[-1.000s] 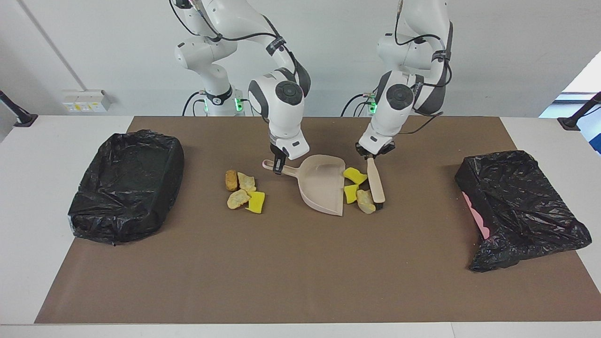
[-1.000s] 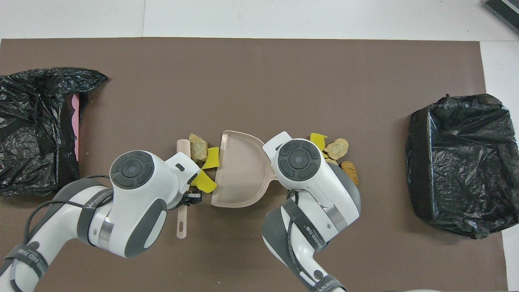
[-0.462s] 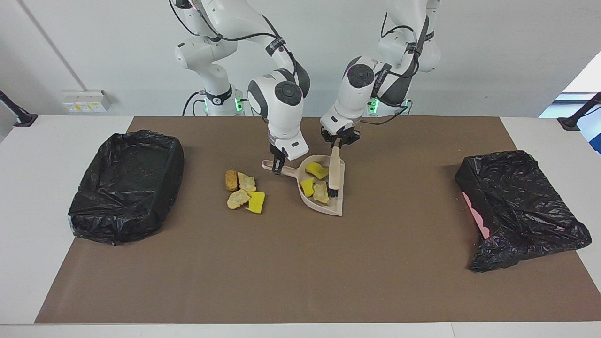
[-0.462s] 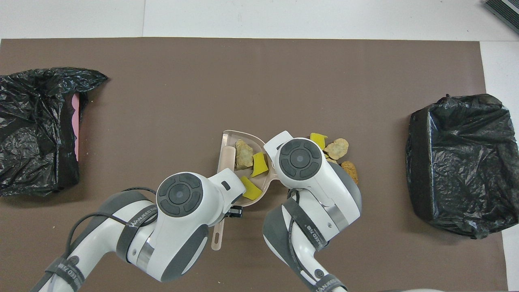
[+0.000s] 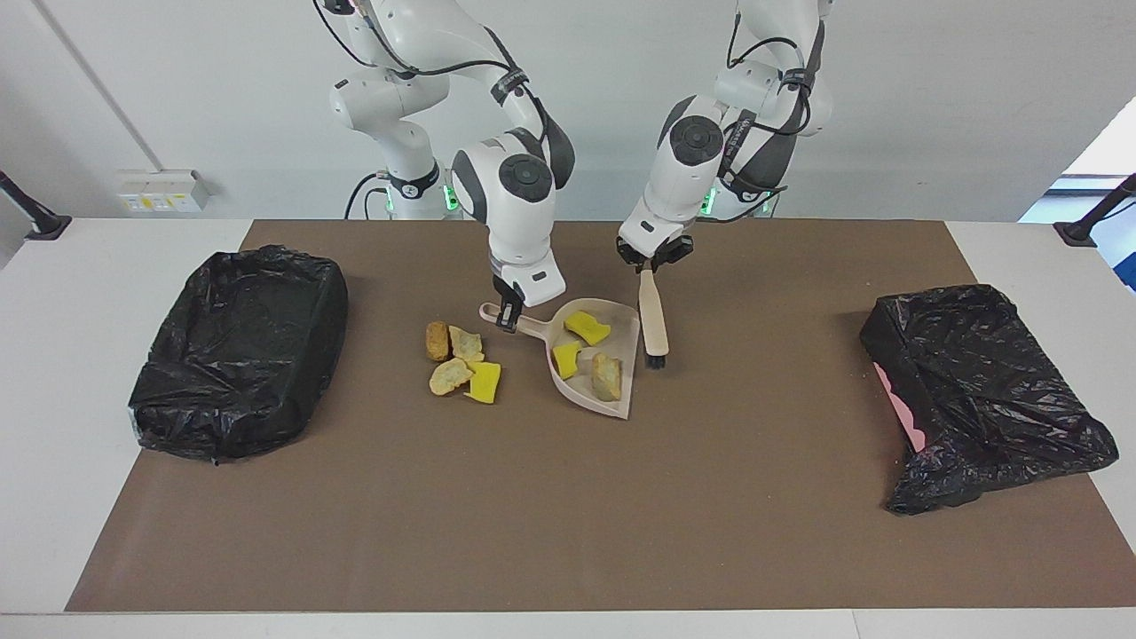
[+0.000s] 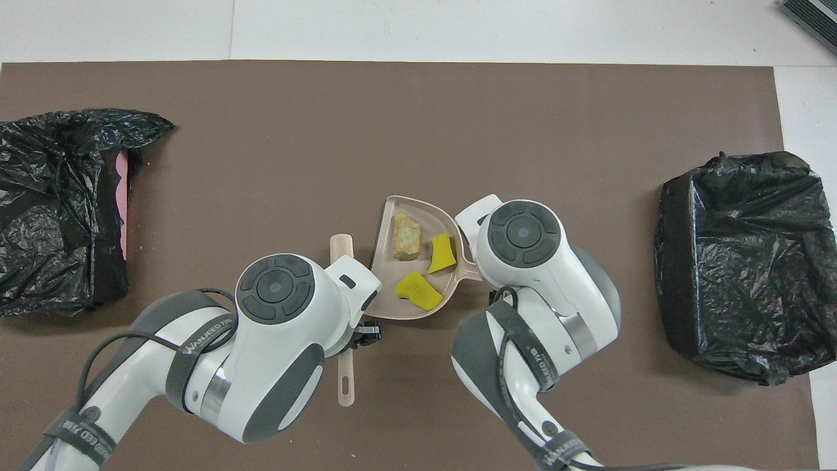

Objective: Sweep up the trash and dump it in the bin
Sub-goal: 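Slide the dustpan under the debris while the left gripper brushes it in, then carry the loaded dustpan with the right gripper to the black trash bag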

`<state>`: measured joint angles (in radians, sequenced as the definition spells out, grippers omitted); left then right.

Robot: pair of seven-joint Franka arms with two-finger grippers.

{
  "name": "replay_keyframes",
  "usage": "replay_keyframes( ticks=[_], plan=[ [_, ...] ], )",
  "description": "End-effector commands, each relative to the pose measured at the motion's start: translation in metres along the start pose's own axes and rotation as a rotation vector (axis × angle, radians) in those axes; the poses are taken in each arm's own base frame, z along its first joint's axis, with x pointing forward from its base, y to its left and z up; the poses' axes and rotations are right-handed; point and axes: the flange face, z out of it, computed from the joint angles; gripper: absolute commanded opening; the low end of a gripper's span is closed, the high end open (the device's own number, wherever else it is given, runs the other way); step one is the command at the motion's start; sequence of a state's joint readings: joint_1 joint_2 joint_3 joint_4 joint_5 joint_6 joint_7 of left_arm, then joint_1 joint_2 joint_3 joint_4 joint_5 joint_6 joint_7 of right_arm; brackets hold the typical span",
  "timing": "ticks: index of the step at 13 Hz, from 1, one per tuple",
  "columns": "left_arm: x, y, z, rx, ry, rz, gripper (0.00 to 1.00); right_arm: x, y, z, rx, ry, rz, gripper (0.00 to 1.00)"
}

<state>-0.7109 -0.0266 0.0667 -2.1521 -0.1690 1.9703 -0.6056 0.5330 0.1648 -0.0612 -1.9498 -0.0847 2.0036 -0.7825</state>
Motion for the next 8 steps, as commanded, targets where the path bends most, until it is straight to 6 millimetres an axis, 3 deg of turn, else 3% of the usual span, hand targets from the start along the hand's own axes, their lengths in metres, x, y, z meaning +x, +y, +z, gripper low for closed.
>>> replay_keyframes(
  ticks=[1, 3, 4, 8],
  plan=[
    [-0.008, 0.0, -0.006, 0.015, 0.004, -0.073, 0.0, -0.045, 0.004, -0.049, -0.011, 0.009, 0.028, 0.0],
    [-0.023, 0.003, -0.001, 0.017, 0.007, -0.095, 0.0, -0.082, 0.01, -0.083, -0.028, 0.033, 0.08, 0.0],
    [-0.041, 0.013, 0.004, 0.025, 0.006, -0.07, 0.0, -0.106, 0.016, -0.101, -0.051, 0.057, 0.099, 0.0],
    [-0.104, 0.031, 0.036, 0.026, 0.033, -0.023, 0.0, -0.239, 0.042, -0.146, -0.082, 0.078, 0.13, 0.0]
  ],
)
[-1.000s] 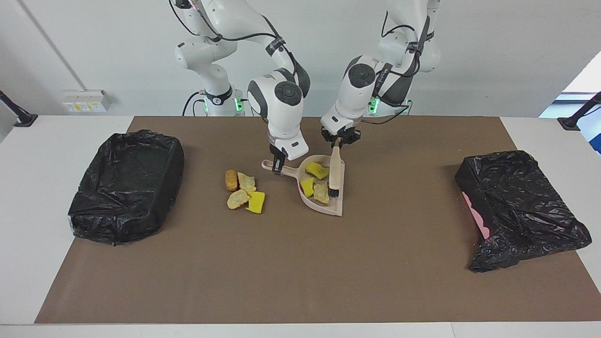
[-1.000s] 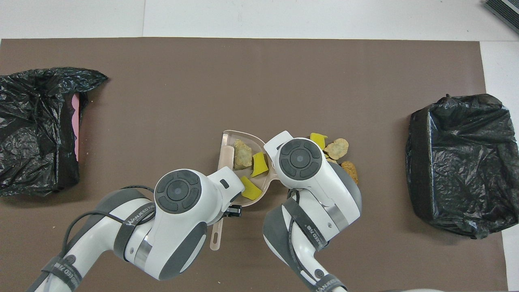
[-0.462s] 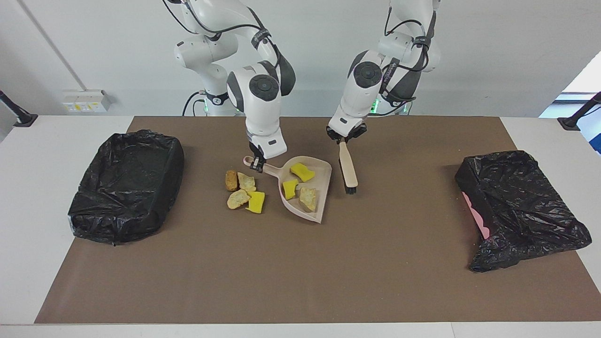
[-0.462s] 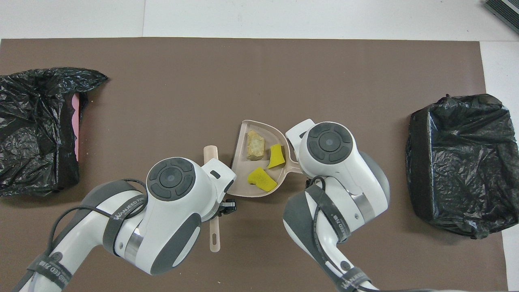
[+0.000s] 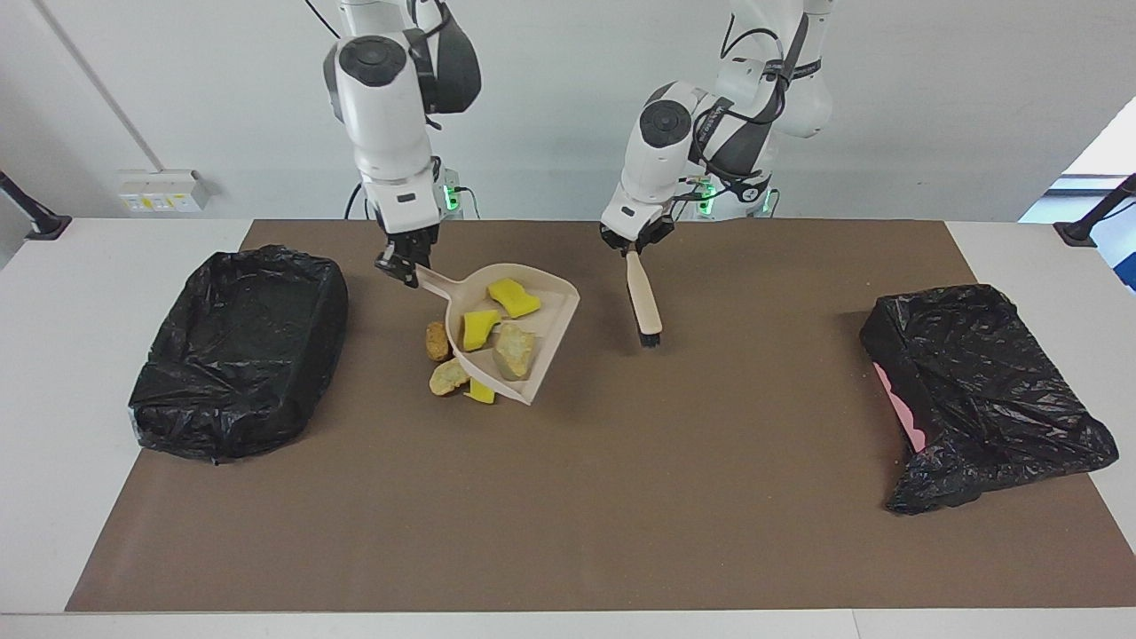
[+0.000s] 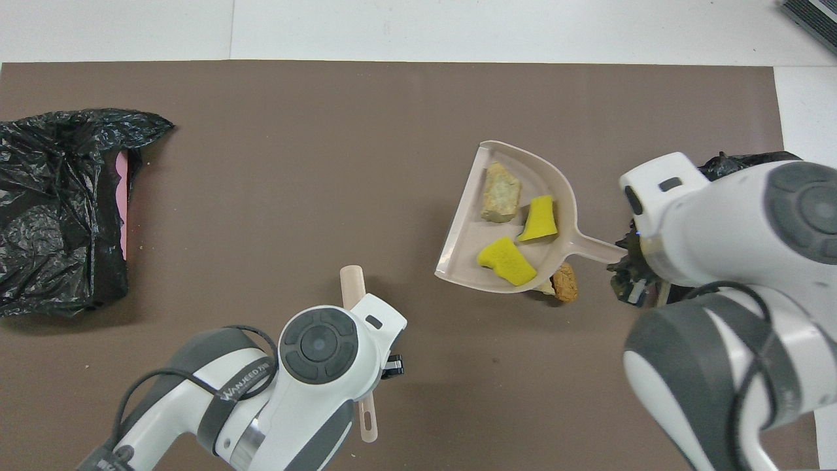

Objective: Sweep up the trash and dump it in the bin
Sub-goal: 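Carry the loaded dustpan with the right gripper to the black trash bag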

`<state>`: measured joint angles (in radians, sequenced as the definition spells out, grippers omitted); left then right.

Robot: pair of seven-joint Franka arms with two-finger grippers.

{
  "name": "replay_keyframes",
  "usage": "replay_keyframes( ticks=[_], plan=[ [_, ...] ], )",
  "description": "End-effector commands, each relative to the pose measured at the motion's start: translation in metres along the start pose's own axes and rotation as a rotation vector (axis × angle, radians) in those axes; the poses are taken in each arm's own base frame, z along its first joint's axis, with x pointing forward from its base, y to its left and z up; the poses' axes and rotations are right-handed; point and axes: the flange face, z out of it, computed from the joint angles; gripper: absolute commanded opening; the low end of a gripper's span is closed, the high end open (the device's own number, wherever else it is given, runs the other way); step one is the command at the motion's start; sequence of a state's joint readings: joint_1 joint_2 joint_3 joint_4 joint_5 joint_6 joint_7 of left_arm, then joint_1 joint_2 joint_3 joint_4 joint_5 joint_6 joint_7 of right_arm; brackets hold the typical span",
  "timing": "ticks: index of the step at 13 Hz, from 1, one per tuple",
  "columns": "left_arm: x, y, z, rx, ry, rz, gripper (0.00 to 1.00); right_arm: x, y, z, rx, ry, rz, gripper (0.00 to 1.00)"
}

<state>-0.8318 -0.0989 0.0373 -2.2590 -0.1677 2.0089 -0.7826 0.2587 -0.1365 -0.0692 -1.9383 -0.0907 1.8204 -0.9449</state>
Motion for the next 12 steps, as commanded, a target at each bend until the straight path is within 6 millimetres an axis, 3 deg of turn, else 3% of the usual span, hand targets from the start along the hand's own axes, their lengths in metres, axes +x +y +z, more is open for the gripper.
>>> replay_keyframes(
  ticks=[1, 4, 7, 10, 12],
  plan=[
    [-0.053, 0.004, 0.022, 0.002, 0.032, 0.009, 0.0, -0.084, 0.025, -0.019, -0.016, -0.003, -0.004, 0.0],
    [-0.098, 0.022, 0.052, -0.002, 0.058, 0.024, 0.0, -0.186, 0.058, -0.014, -0.007, -0.026, -0.035, 0.0],
    [-0.128, 0.034, 0.062, -0.023, 0.079, 0.032, 0.0, -0.282, 0.069, -0.015, -0.024, -0.138, -0.108, 0.0],
    [-0.135, 0.041, 0.065, -0.047, 0.086, 0.026, 0.0, -0.341, 0.076, -0.021, -0.074, -0.312, -0.106, 0.0],
    [-0.134, 0.043, 0.073, -0.041, 0.079, 0.018, 0.0, -0.362, 0.085, -0.004, -0.084, -0.365, -0.117, 0.0]
  ],
)
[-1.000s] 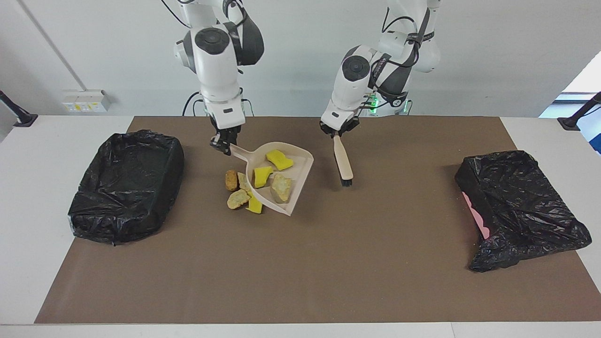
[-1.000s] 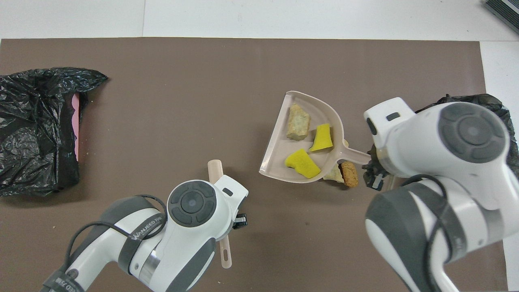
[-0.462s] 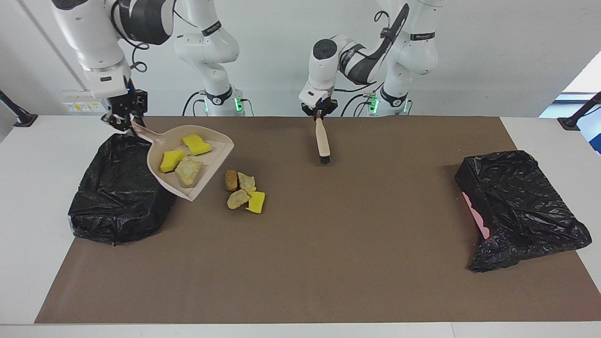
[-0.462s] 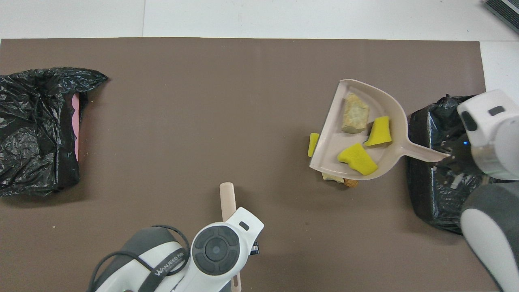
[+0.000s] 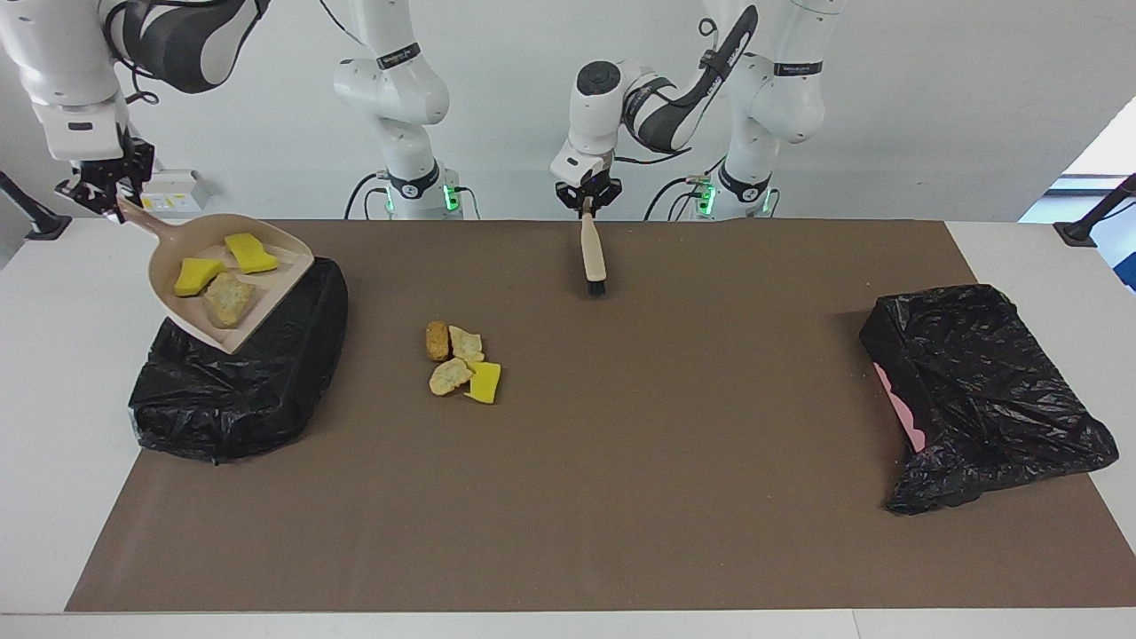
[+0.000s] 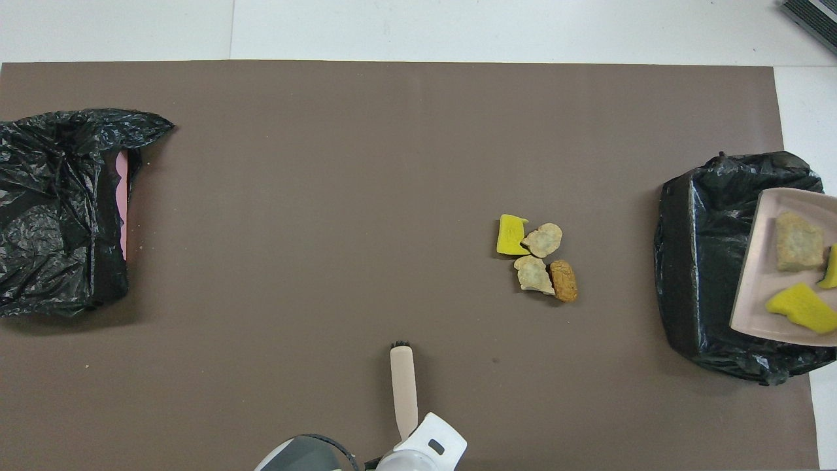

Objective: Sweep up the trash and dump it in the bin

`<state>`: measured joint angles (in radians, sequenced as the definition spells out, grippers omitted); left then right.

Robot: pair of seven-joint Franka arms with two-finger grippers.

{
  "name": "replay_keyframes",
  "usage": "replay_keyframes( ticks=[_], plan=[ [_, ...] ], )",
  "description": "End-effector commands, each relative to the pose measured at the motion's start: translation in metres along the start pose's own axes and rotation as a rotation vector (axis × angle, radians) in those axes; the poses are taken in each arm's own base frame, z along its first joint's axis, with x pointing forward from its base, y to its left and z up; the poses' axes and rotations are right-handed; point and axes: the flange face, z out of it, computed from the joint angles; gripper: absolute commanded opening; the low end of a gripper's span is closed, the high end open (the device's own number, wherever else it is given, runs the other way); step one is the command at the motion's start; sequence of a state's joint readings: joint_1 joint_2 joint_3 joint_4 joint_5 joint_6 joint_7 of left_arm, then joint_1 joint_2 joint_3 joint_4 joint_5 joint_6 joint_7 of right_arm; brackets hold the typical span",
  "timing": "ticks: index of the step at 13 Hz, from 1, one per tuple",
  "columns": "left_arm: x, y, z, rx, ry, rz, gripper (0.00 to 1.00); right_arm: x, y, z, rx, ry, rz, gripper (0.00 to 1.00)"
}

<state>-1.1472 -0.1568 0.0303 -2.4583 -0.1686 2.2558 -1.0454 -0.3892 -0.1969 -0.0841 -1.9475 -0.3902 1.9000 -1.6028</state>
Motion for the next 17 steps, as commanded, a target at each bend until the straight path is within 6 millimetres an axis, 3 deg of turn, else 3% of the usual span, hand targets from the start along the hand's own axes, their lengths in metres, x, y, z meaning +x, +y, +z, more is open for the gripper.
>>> replay_keyframes(
  ticks=[1, 4, 6, 7, 8, 9, 10, 13, 17],
  plan=[
    [-0.004, -0.004, 0.006, -0.021, -0.002, -0.024, 0.0, -0.002, 0.008, 0.018, -0.008, -0.114, -0.085, 0.0],
    [-0.003, -0.004, 0.018, 0.004, -0.011, -0.011, 0.07, 0.029, 0.017, 0.012, -0.021, -0.266, -0.231, 0.0],
    [-0.001, -0.003, 0.017, 0.007, -0.014, -0.008, 0.19, 0.052, 0.025, 0.002, -0.044, -0.335, -0.303, 0.0],
    [0.001, -0.002, 0.016, 0.008, -0.015, -0.01, 0.43, 0.056, 0.025, -0.001, -0.045, -0.357, -0.322, 0.0],
    [0.006, -0.001, 0.012, 0.0, -0.012, -0.02, 0.85, 0.063, 0.026, -0.005, -0.054, -0.398, -0.36, 0.0],
    [0.012, 0.001, 0.006, -0.01, -0.007, -0.009, 1.0, 0.068, 0.028, -0.008, -0.057, -0.415, -0.394, 0.0],
    [0.026, 0.002, -0.007, -0.031, 0.001, 0.017, 1.0, 0.069, 0.028, -0.009, -0.057, -0.424, -0.409, 0.0],
    [0.105, -0.005, -0.05, 0.022, -0.001, 0.048, 1.0, 0.079, 0.026, -0.023, -0.071, -0.481, -0.461, 0.0],
    [0.2, -0.044, -0.12, 0.01, 0.115, 0.103, 1.0, 0.118, 0.017, -0.058, -0.085, -0.596, -0.515, 0.0]
  ],
)
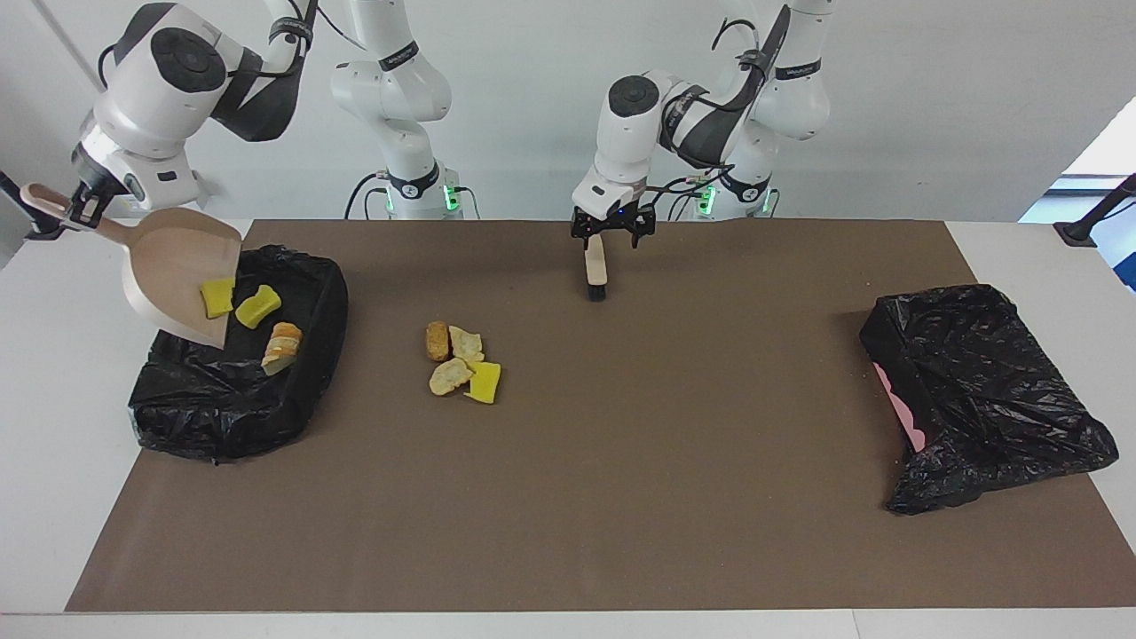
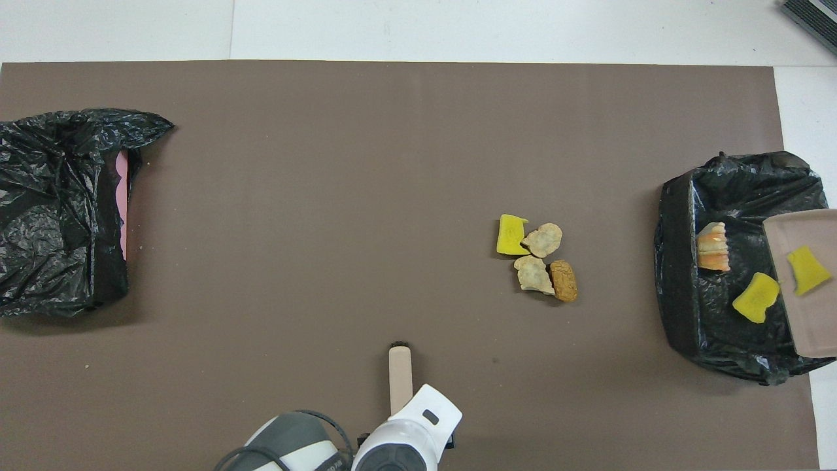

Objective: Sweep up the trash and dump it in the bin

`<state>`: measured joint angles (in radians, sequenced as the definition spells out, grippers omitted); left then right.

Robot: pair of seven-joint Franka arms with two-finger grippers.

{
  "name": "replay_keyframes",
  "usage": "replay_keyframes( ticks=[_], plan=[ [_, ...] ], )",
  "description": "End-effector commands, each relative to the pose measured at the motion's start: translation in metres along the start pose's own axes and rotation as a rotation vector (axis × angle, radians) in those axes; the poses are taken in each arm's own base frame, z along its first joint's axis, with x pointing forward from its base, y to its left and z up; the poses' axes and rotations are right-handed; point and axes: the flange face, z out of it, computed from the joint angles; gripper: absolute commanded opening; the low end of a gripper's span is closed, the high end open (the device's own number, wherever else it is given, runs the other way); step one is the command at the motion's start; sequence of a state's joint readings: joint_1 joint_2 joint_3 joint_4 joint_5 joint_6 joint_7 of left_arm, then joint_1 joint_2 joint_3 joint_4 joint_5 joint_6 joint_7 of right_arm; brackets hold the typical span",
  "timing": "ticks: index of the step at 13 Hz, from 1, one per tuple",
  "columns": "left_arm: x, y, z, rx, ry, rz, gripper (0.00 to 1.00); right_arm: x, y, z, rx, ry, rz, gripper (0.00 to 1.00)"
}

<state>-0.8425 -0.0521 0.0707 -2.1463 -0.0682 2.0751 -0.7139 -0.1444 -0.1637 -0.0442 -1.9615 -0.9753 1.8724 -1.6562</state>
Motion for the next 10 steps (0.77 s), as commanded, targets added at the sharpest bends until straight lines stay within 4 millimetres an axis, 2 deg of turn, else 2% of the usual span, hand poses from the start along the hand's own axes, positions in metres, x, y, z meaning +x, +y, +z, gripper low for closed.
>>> replay_keyframes(
  ticks=[1, 3, 5, 6, 8, 9, 10],
  plan=[
    [0.052, -0.027, -0.041, 0.003, 0.062, 0.04, 1.0, 0.003, -0.006, -0.027, -0.011, -0.069, -0.022, 0.0],
    [0.085, -0.058, -0.088, -0.012, 0.093, 0.066, 1.0, 0.007, -0.007, -0.028, -0.014, -0.069, -0.025, 0.0],
    [0.102, -0.086, -0.129, -0.006, 0.09, 0.114, 1.0, 0.011, -0.006, -0.034, -0.007, -0.071, -0.004, 0.0],
    [0.107, -0.1, -0.15, -0.005, 0.094, 0.135, 1.0, 0.017, -0.006, -0.047, 0.019, -0.076, 0.029, 0.0],
    [0.117, -0.136, -0.195, 0.002, 0.118, 0.141, 1.0, 0.038, -0.005, -0.093, 0.054, -0.092, 0.13, 0.0],
    [0.123, -0.165, -0.219, 0.008, 0.122, 0.137, 1.0, 0.049, -0.004, -0.118, 0.054, -0.092, 0.194, 0.0],
    [0.126, -0.189, -0.237, 0.014, 0.119, 0.144, 1.0, 0.06, -0.004, -0.133, 0.055, -0.06, 0.259, 0.0]
  ],
)
